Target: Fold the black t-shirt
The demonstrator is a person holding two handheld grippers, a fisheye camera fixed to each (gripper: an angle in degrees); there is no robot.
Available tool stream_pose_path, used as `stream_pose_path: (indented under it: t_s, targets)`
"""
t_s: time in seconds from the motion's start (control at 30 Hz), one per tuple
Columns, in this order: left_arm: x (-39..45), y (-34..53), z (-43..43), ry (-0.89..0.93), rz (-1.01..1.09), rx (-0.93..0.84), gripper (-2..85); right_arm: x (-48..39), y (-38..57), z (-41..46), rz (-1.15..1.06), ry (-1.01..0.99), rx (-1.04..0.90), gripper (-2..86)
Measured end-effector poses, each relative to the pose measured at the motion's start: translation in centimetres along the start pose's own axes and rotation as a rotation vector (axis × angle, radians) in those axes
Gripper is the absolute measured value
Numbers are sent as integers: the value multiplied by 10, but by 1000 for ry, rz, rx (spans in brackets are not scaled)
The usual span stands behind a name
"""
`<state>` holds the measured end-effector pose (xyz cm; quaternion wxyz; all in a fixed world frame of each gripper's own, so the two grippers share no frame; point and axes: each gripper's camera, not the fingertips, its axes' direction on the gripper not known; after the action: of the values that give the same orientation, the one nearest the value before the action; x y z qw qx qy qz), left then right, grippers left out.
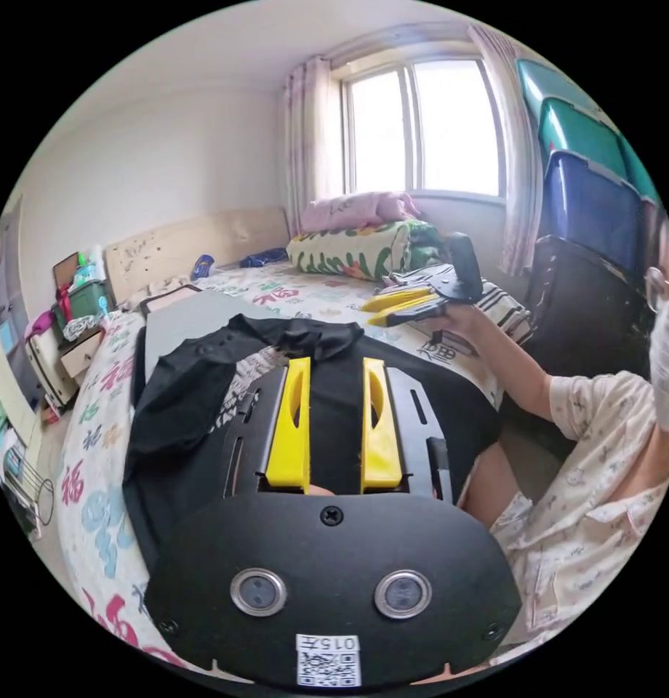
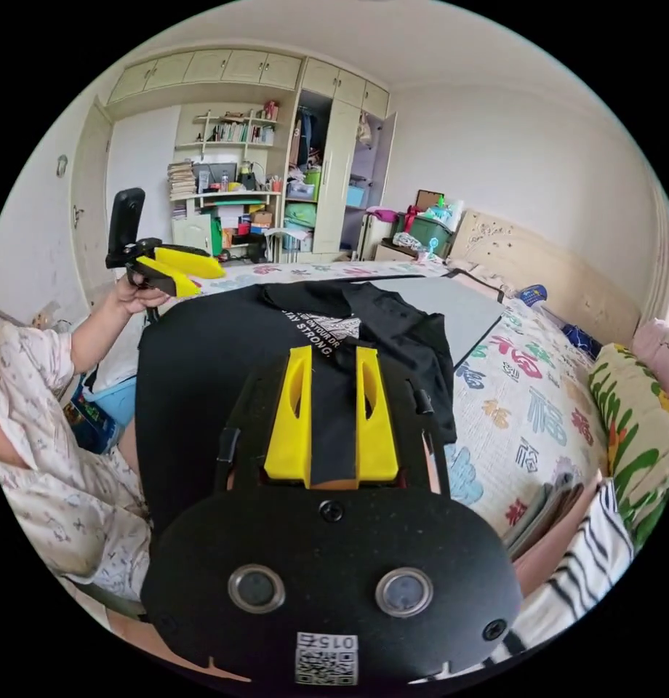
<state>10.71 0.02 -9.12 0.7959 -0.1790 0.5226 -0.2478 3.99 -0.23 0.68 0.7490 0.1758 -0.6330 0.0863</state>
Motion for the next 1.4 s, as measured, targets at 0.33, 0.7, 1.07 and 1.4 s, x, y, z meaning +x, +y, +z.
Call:
stream_pose_path:
  t_s: [0.33,0.7,1.07,1.4]
  targets:
    - [28,-72,197,-124,-24,-228,129,4,52,20,-144,-28,59,118]
    - [10,-93,156,-52,-229,-114,53,19,-9,39,-73,62,-64,4]
    - [52,-246,181,104,-238,135,6,126,-53,-42,462,378,191,-9]
    - [162,-313,349,116,-253,112,13,231,-32,-91,954,410,293,-5]
